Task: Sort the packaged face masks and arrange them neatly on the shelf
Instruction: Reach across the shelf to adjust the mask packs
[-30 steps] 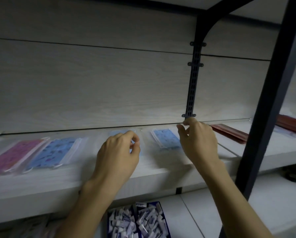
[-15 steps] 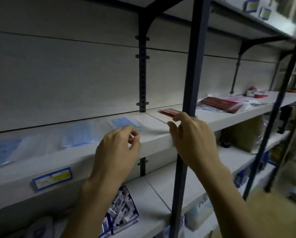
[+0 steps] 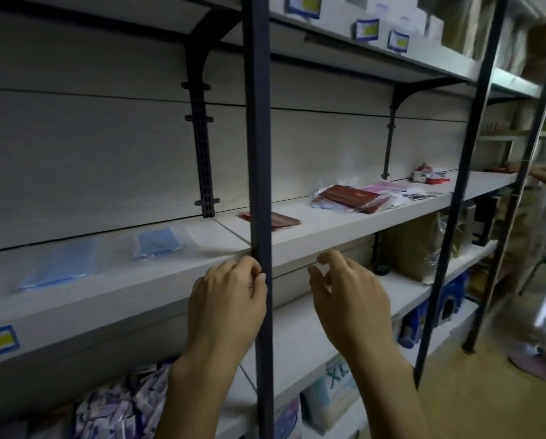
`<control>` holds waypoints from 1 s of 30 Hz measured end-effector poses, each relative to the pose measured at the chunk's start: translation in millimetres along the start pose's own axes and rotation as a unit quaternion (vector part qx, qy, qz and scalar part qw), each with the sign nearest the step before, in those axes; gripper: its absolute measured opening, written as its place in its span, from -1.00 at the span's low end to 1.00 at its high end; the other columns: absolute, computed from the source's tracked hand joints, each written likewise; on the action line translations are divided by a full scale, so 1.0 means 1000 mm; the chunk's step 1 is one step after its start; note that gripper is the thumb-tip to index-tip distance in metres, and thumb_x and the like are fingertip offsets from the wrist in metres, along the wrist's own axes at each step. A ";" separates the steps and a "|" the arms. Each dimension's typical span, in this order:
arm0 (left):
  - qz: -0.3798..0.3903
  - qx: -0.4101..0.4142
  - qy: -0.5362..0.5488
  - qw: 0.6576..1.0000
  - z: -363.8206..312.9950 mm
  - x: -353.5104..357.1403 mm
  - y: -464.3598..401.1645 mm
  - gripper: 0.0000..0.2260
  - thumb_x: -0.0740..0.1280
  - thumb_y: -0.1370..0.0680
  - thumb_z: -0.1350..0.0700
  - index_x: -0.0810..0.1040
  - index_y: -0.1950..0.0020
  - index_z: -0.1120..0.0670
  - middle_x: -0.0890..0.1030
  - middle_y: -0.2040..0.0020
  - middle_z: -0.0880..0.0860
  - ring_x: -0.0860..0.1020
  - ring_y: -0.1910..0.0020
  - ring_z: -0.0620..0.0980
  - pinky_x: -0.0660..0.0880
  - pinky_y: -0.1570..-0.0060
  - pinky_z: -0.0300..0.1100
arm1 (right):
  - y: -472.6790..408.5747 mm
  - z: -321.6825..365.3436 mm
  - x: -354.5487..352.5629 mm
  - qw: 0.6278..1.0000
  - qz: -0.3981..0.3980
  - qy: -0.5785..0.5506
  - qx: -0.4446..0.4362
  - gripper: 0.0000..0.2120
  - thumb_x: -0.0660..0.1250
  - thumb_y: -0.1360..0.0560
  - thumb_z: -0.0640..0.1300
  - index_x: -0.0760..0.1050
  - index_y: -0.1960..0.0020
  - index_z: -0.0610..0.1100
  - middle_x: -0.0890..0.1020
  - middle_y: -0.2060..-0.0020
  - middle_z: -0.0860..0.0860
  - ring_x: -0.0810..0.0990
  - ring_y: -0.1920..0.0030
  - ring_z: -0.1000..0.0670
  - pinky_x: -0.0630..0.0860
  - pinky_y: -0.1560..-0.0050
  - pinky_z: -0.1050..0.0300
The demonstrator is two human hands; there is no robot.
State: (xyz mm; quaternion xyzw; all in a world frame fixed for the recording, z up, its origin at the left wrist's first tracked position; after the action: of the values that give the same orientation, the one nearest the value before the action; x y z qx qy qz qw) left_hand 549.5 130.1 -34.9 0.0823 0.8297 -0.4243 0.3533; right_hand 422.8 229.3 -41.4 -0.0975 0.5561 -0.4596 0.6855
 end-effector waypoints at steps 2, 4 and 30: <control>0.003 0.003 0.005 1.000 -0.024 0.013 0.001 -0.89 0.22 -0.59 -0.01 0.51 0.00 -0.04 0.57 0.09 -0.06 0.50 0.07 -0.04 0.47 0.08 -0.11 | -0.003 -0.025 -0.009 1.000 0.010 -0.003 0.007 -0.68 0.12 -0.63 0.08 0.39 -0.32 -0.02 0.60 -0.09 0.01 0.55 -0.06 0.00 0.51 -0.02 0.13; 0.002 0.004 0.004 1.000 -0.049 0.027 0.002 -0.89 0.21 -0.60 -0.01 0.50 -0.02 -0.04 0.57 0.07 -0.06 0.50 0.06 -0.04 0.48 0.05 -0.08 | -0.006 -0.051 -0.019 1.000 0.011 -0.005 0.009 -0.66 0.14 -0.62 0.08 0.40 -0.32 -0.03 0.61 -0.08 -0.01 0.56 -0.05 -0.01 0.53 -0.01 0.08; 0.131 0.014 -0.038 0.991 -0.222 0.256 -0.085 -0.77 0.11 -0.61 -0.15 0.46 -0.15 -0.12 0.52 -0.11 -0.14 0.42 -0.12 -0.10 0.30 -0.14 -0.19 | -0.108 -0.325 -0.038 0.997 0.023 0.008 0.070 -0.79 0.21 -0.58 0.09 0.49 -0.15 0.06 0.58 0.01 0.09 0.52 -0.02 0.00 0.49 -0.07 -0.04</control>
State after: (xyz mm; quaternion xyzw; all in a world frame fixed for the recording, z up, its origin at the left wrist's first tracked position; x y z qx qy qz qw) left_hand 208.8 204.3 -60.7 0.1791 0.7917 -0.3887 0.4359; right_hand 91.5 319.6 -63.8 -0.0323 0.5301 -0.4822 0.6967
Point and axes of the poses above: each hand's wrist, its own y-axis away from the middle knuckle, its own x-axis out of the palm, z = x × y, the point moved 5 cm from there along -y, towards the middle knuckle
